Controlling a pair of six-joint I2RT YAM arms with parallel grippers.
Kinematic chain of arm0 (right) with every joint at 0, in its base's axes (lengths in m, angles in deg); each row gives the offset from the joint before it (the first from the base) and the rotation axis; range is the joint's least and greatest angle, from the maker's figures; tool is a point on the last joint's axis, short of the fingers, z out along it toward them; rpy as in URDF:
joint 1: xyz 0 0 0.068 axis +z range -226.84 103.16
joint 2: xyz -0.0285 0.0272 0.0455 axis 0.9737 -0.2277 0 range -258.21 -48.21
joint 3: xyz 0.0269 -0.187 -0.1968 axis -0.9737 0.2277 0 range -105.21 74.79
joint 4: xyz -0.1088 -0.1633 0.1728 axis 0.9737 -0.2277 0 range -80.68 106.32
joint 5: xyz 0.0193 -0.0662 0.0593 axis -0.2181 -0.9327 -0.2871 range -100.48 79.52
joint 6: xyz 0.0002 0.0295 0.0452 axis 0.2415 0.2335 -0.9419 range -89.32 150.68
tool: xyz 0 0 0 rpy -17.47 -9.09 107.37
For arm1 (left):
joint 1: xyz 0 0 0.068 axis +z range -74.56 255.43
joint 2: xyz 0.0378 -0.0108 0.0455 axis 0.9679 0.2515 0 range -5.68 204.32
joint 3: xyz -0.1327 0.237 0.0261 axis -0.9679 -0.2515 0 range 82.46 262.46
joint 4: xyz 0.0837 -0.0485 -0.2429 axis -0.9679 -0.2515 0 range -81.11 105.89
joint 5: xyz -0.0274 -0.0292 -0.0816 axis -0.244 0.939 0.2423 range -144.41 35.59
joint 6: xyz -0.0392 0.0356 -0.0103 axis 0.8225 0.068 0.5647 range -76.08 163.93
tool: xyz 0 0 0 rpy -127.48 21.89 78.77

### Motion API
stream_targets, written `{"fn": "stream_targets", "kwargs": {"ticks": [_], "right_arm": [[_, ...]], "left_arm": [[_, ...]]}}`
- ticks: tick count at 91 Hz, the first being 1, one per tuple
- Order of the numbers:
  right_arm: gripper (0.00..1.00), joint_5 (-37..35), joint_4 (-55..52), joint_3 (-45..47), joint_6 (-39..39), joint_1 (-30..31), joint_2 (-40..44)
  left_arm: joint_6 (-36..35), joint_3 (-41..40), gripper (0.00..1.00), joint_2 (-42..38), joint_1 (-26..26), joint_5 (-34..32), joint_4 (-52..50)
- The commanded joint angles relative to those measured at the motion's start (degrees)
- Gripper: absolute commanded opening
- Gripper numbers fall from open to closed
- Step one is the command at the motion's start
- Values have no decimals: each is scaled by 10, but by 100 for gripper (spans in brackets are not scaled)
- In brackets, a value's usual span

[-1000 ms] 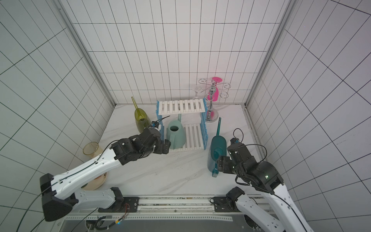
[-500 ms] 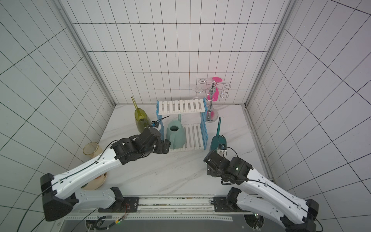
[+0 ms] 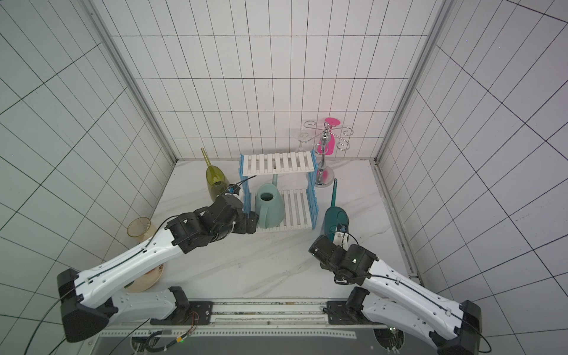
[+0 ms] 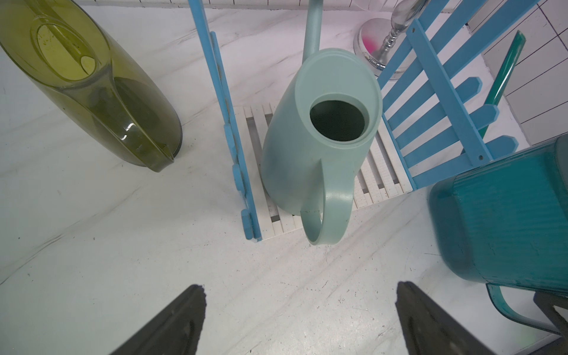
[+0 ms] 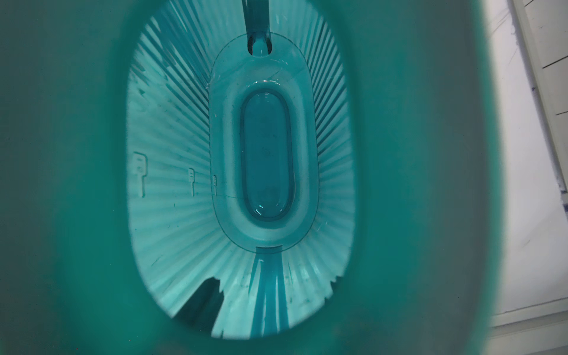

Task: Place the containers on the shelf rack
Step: 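Pick up a container from the center of the board.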

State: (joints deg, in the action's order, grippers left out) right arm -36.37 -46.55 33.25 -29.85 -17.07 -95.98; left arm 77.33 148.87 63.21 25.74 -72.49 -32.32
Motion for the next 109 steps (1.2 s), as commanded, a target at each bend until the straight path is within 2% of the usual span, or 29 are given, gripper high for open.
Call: {"fn": "stream_targets", "kwargs": {"ticks": [1, 23, 48, 82, 109], "right_arm": [[51, -24, 3, 6, -7, 4, 5], [26, -25, 3, 2, 1, 3, 6], [5, -32, -8, -9, 8, 3, 13], [0, -57, -80, -78, 29, 3, 52], [0, -68, -167, -198, 89, 3, 60]], "left_arm": [[-7, -5, 99, -17, 5, -7, 10], [-7, -18, 99, -32, 13, -7, 13], [-10, -23, 99, -33, 20, -2, 18], [-11, -22, 99, -24, 27, 7, 24], [-11, -19, 99, -28, 32, 15, 23]]}}
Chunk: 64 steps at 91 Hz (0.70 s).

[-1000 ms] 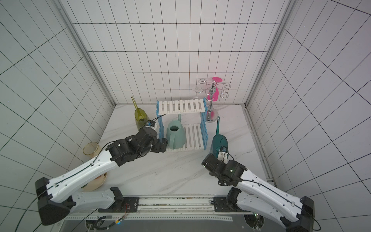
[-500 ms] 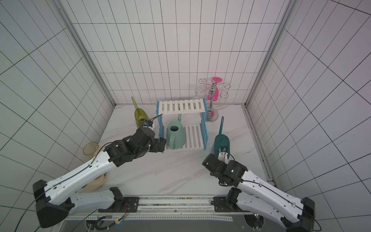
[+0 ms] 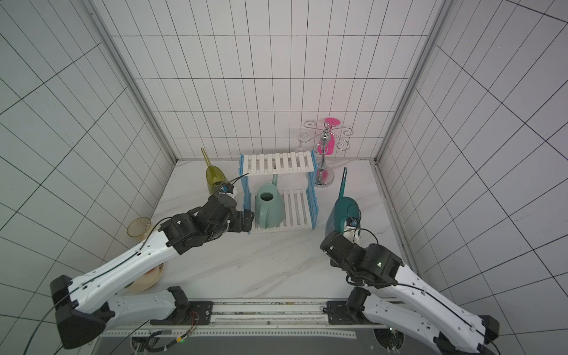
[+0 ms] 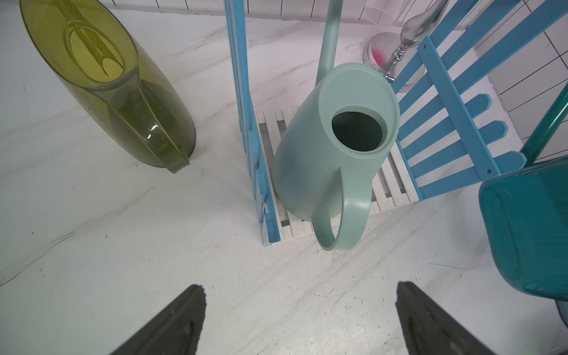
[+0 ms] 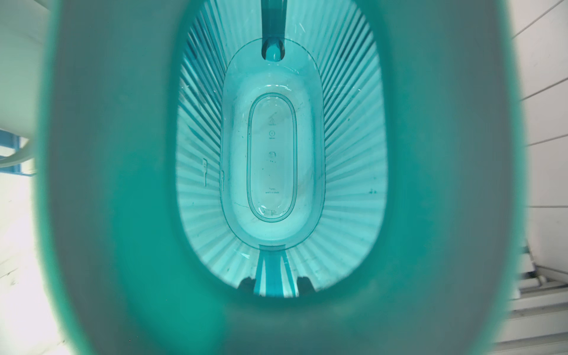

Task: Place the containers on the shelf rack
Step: 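Pick up a container from the center of the board.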

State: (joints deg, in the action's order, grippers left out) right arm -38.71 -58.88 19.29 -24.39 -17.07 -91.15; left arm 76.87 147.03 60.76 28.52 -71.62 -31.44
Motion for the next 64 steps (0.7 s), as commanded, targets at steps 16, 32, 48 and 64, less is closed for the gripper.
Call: {"fn": "stream_targets", "kwargs": {"ticks": [16, 32, 48, 64], "right_arm": [[0, -18, -78, -142, 101, 3, 9], [0, 38, -78, -192, 172, 3, 11], [0, 115, -54, -202, 226, 3, 24], [0, 166, -34, -183, 252, 3, 39]], "left_arm": [[-8, 3, 99, -2, 7, 9, 15], [-9, 7, 99, -2, 10, 10, 15], [-12, 10, 99, 0, 16, 12, 15], [-13, 14, 99, 4, 21, 18, 19]]}}
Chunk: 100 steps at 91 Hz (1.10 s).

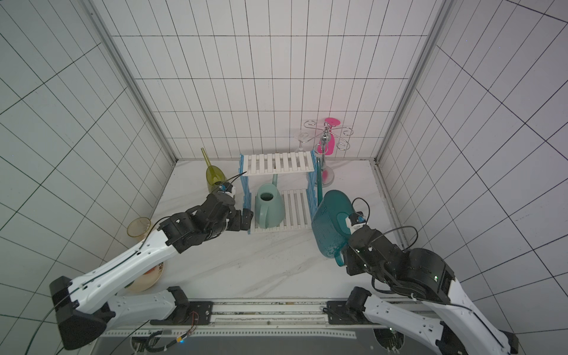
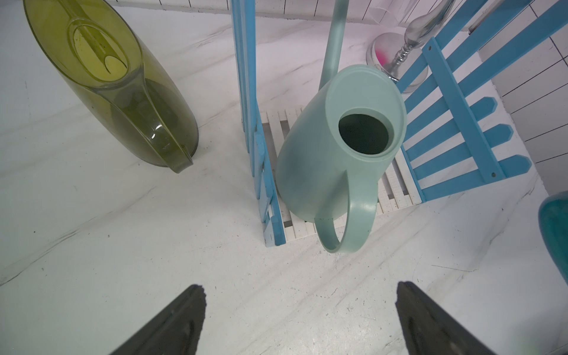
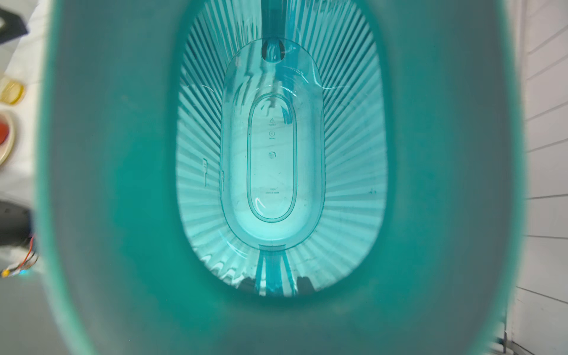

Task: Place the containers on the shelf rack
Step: 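Pick up a container from the center of the board, then place the container on the shelf.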

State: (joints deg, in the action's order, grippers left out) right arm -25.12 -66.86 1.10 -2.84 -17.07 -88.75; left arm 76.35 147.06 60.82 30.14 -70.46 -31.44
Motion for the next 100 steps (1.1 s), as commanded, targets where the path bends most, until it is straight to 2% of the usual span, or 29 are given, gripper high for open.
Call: {"fn": "stream_targets", "kwargs": {"ticks": [1, 29, 45, 78, 100], "right_arm": [[0, 32, 46, -1, 37, 3, 16], [0, 111, 65, 55, 58, 3, 65], [0, 135, 80, 93, 59, 3, 51], [0, 123, 217, 160, -25, 4, -51], [0, 63, 250, 150, -65, 5, -102]], "left_arm": [[-8, 14, 99, 4, 5, 7, 19], [-5, 10, 99, 3, 9, 10, 21], [-3, 14, 99, -5, 10, 10, 18], [7, 9, 99, -17, 10, 15, 17], [3, 8, 99, -16, 12, 13, 20]]}}
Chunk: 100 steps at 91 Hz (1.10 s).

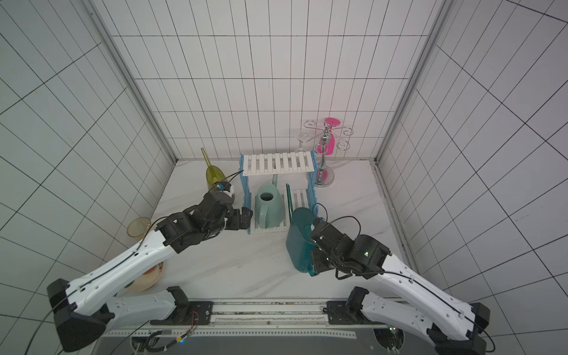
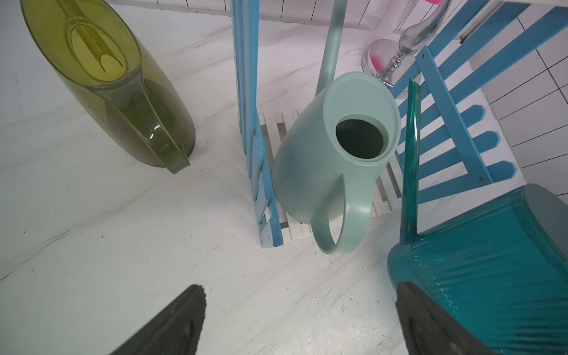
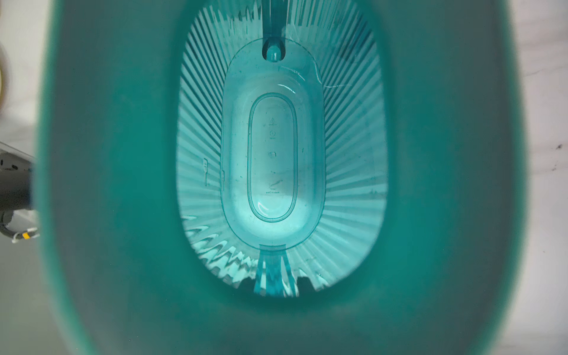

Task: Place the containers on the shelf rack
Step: 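Place the container on the shelf.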

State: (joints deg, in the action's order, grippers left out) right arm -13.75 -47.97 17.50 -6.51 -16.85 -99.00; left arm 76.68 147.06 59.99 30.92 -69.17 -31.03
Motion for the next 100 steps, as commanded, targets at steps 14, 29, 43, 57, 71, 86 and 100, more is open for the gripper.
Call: {"fn": "stream_targets", "kwargs": {"ticks": [14, 29, 43, 57, 71, 86, 100], "right_arm": [[0, -78, 57, -31, -32, 3, -29], [0, -94, 61, -50, -23, 3, -63], [0, -109, 70, -68, -16, 3, -88], [0, -135, 80, -76, -13, 3, -105], [0, -157, 87, -82, -13, 2, -119], [0, -179, 105, -81, -12, 0, -125], [0, -191, 126, -81, -7, -8, -140]], "left_arm": [[0, 2, 99, -11, 8, 2, 16], [1, -5, 99, -18, 12, 6, 18], [5, -12, 99, -21, 13, 8, 20], [10, -22, 99, -30, 17, 7, 25], [14, -26, 99, -33, 25, 15, 33], [17, -33, 99, -38, 27, 21, 34], [17, -35, 99, -41, 27, 22, 36]]}}
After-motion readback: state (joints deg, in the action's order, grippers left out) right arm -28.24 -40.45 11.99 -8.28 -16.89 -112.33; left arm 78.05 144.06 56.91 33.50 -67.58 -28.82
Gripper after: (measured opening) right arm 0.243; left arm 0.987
